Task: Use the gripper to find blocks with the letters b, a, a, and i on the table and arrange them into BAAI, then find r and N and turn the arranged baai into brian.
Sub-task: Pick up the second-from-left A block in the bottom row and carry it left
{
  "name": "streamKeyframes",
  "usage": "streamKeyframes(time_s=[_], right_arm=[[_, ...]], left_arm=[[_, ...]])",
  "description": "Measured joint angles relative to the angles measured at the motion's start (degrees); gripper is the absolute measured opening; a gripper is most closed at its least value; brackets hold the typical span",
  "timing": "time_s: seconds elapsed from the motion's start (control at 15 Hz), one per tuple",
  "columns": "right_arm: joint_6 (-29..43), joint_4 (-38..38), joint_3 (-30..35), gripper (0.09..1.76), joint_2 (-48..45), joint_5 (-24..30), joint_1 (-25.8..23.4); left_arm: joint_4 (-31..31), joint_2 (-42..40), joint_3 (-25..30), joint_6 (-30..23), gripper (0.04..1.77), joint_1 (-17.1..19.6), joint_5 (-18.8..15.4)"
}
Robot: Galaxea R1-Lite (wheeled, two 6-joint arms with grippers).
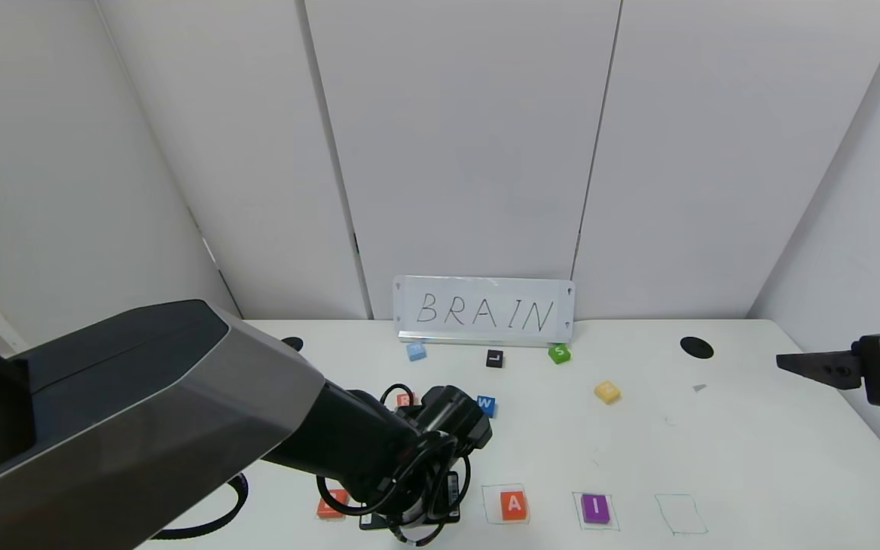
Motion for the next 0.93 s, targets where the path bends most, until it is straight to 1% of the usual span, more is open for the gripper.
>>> streamKeyframes(time_s=[0.4,0.6,0.73,0.93], right_arm=[[0.0,-0.1,0.4,1.71,-0.4,0.0,0.6],[-0.1,0.0,0.4,1.71,-0.9,0.0,0.6],[0.0,0.1,0.4,1.71,-1.0,0.0,0.7],[-0.1,0.0,0.7,1.71,-1.1,0.0,0.9]], left_arm=[[0.4,-0.2,-0.1,0.1,0.50,0.0,0.2],[0.9,-1.9,-0.3,0.8,0.50,0.1,0.2],[1.2,-3.8,0.0,2.2,0.50,0.5,0.1],[4.1,-7.9,0.7,6.4,0.50,2.6,-0.9]])
